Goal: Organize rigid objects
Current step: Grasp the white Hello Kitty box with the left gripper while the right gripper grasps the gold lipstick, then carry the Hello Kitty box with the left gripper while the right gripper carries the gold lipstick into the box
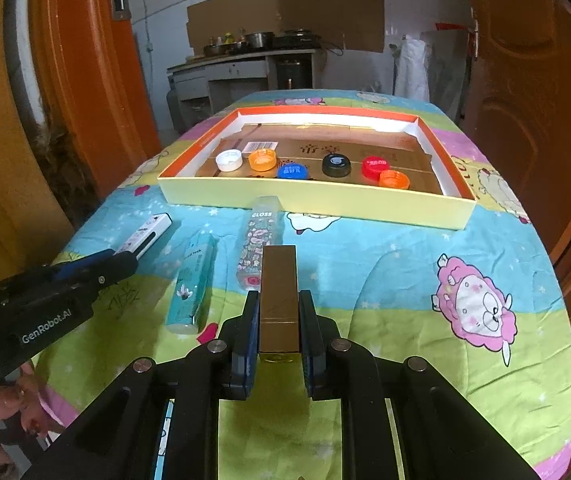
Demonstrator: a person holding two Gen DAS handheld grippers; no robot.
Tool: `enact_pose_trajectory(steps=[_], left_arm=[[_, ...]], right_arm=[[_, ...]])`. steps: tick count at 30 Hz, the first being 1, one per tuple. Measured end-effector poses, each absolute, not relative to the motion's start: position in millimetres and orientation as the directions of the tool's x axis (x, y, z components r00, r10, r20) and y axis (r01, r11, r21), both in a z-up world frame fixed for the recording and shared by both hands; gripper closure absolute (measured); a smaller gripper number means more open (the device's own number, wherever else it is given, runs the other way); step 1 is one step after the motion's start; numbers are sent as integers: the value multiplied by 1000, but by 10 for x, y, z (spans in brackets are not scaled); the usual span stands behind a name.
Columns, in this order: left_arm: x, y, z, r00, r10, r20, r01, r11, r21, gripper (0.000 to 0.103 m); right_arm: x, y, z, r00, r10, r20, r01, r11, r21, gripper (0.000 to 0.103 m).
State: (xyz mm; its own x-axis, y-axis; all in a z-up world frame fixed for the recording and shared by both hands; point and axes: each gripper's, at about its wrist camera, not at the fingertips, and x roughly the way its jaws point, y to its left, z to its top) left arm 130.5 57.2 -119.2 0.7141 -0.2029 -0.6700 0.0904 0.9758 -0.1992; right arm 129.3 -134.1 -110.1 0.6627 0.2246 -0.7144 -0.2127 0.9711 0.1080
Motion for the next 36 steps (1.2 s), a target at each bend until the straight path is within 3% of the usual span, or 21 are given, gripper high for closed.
enact_pose_trajectory(steps=[36], left_arm=[[1469,82,-411,795,-233,-560,184,973,-143,78]], right_arm=[[1544,-1711,-556,724,316,-613,-211,948,240,85]])
